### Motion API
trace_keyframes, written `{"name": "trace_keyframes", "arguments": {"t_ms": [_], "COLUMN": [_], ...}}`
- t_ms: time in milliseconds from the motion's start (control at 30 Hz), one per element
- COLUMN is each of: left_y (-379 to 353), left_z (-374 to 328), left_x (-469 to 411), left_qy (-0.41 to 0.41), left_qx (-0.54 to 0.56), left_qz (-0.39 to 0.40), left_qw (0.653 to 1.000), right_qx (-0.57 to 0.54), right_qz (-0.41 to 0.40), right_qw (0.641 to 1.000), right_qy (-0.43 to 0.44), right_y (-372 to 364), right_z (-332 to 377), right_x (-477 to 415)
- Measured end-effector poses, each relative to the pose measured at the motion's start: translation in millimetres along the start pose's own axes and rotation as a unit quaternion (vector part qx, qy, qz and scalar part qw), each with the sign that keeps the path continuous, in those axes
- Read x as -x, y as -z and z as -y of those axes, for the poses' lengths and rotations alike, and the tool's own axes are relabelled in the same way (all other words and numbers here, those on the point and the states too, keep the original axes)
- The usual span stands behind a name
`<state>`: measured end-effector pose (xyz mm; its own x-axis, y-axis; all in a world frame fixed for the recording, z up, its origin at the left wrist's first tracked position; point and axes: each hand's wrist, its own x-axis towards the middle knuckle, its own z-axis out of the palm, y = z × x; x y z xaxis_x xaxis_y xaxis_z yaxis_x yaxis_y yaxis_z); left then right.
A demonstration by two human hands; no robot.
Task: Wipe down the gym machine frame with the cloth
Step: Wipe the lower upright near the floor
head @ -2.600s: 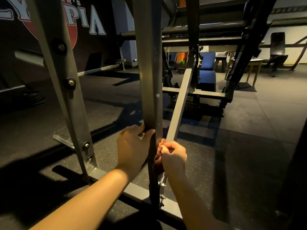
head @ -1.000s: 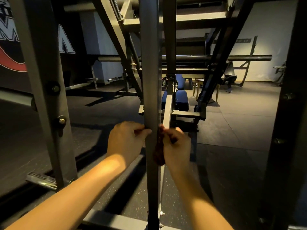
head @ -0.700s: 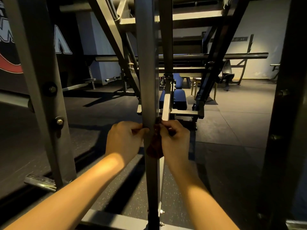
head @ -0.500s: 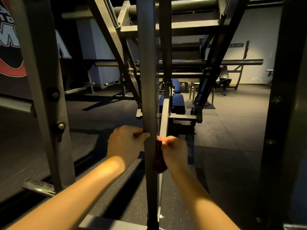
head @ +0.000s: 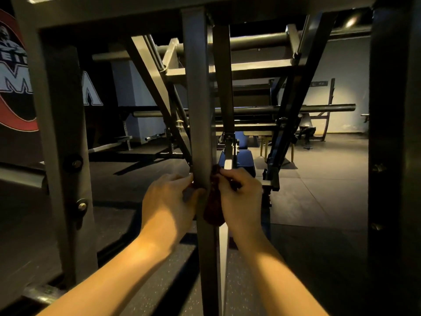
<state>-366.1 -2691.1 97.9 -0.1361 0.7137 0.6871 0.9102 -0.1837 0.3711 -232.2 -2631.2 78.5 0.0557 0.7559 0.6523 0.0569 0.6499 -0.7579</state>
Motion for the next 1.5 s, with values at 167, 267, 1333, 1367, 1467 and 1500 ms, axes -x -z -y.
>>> {"name": "trace_keyframes", "arguments": {"t_ms": [167, 267, 1333, 1367, 1467, 1500], "left_y": [8.9, 11.2, 56.5, 56.9, 56.1, 55.9], "left_z": [1.4, 0.1, -29.5, -29.4, -26.2, -25.5], "left_x": [-7.3, -7.8, -75.7, -75.8, -76.9, -76.8], "left_qy": [-0.033, -0.037, -0.082, -0.081, -0.070, -0.067], "left_qx": [-0.028, -0.035, 0.130, 0.137, 0.163, 0.168], "left_qz": [0.005, 0.015, -0.121, -0.115, -0.105, -0.105], "left_qw": [0.999, 0.999, 0.981, 0.981, 0.978, 0.978], "right_qx": [0.013, 0.000, -0.056, -0.038, -0.031, -0.027], "right_qz": [0.022, 0.015, 0.026, 0.036, 0.018, 0.003], "right_qw": [0.996, 0.999, 0.997, 0.998, 0.992, 0.987], "right_qy": [-0.090, -0.049, 0.039, 0.034, 0.123, 0.155], "right_y": [-1.8, -0.2, -9.1, -6.4, -3.7, -4.5], "right_z": [-21.8, -17.5, 39.2, 32.3, 42.9, 50.1], "right_x": [7.4, 19.9, -97.0, -84.1, -72.0, -81.7]}}
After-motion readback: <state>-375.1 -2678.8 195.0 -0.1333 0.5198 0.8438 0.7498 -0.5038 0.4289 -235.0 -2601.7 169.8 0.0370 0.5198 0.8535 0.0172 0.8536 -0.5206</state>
